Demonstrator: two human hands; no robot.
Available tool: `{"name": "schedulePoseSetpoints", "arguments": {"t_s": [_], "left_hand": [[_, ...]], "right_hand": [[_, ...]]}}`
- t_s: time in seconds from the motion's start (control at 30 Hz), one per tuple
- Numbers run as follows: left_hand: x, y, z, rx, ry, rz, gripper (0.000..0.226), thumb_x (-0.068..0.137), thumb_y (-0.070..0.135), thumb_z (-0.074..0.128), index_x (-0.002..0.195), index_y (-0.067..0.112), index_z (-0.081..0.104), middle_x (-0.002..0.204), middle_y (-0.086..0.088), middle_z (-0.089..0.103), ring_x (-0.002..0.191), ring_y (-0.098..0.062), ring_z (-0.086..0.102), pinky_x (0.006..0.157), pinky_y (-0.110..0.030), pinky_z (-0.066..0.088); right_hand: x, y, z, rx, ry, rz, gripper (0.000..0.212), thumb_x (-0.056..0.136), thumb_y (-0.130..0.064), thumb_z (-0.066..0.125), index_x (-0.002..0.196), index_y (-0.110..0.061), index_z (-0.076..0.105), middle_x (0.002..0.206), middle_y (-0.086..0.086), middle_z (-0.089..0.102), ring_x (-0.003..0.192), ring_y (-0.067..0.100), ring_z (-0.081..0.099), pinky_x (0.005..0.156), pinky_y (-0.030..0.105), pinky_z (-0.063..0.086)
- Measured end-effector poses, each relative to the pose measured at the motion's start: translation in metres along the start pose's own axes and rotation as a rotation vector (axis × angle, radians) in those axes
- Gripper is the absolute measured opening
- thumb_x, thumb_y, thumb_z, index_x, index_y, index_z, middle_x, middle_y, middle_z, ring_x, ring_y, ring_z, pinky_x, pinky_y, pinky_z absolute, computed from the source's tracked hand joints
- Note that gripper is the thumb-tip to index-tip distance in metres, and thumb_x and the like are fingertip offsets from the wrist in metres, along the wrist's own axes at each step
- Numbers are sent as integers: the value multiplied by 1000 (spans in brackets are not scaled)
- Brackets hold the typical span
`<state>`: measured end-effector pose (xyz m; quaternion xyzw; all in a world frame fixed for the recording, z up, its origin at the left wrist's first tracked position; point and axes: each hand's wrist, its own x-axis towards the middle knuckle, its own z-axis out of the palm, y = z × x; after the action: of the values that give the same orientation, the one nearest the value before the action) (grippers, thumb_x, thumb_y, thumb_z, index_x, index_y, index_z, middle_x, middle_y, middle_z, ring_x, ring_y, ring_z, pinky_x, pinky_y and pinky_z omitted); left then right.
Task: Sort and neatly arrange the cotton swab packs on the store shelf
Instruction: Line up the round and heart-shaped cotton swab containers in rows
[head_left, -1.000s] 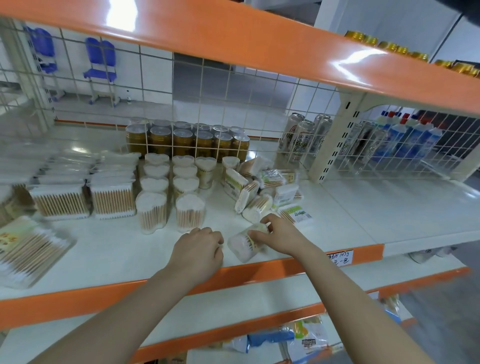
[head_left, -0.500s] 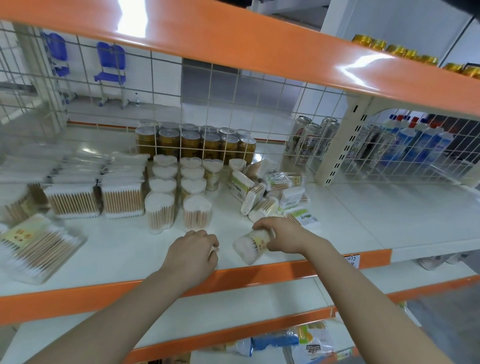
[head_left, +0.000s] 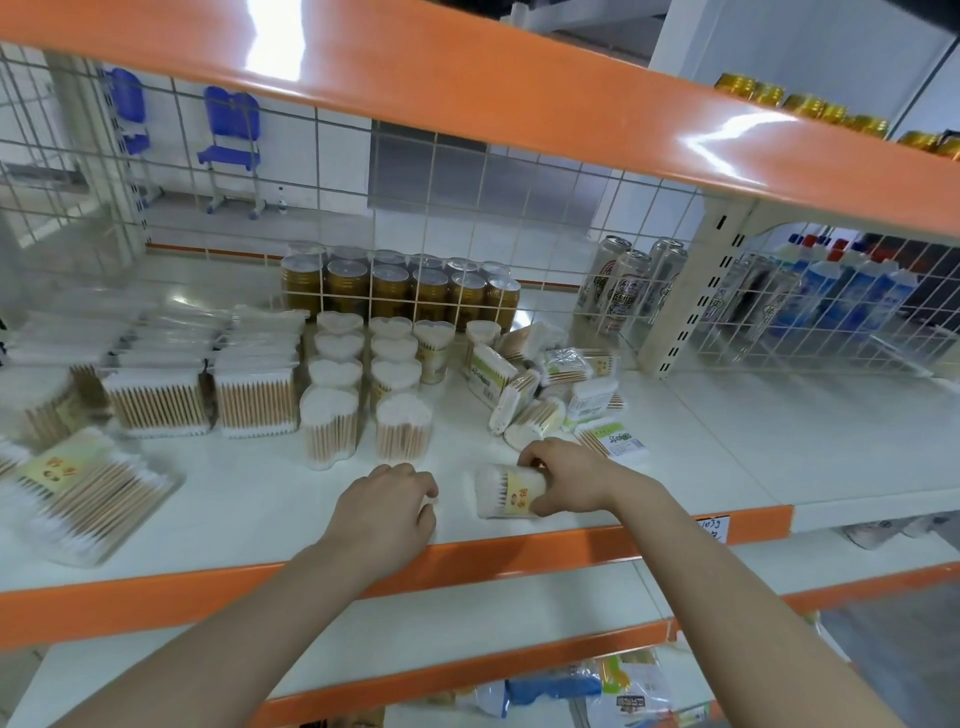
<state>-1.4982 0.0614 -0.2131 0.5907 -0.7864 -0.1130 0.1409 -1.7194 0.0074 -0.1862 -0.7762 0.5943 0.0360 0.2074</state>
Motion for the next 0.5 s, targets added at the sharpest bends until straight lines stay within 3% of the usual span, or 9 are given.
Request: {"name": "schedulePoseSetpoints", "arguments": {"t_s": [0.07, 0.2, 0.33, 0.5], "left_hand": [[0, -1, 0, -2, -2, 3, 32, 94, 27, 39, 124, 26, 51, 120, 6, 52, 114, -13, 45, 87, -25, 39], [0, -3, 0, -16, -5, 4, 32, 95, 28, 39, 125, 26, 50, 121, 7, 52, 114, -13, 45, 86, -25, 39], [2, -4, -3, -49, 14, 7, 34, 96, 30, 39, 128, 25, 49, 123, 7, 52, 115, -13, 46, 87, -25, 39], [8, 1, -9, -116, 60, 27, 44, 96, 34, 41, 138, 23, 39, 128, 5, 52, 117, -16, 47, 89, -28, 42]], "right_hand": [[-3, 2, 2, 75, -10, 20, 47, 73, -14, 72, 114, -18, 48, 106, 0, 52, 92, 17, 53, 68, 22, 44], [-6, 3, 4, 92, 55, 12, 52, 71, -16, 74, 118, -14, 52, 110, 3, 54, 97, 20, 55, 81, 29, 47], [-8, 0, 2, 68, 162, -32, 34, 69, -19, 72, 99, -7, 62, 98, 10, 54, 87, 26, 55, 76, 38, 46], [-11, -15, -4, 198, 321, -130, 40, 70, -23, 74, 108, -16, 61, 94, -1, 55, 86, 14, 52, 76, 30, 45]]}}
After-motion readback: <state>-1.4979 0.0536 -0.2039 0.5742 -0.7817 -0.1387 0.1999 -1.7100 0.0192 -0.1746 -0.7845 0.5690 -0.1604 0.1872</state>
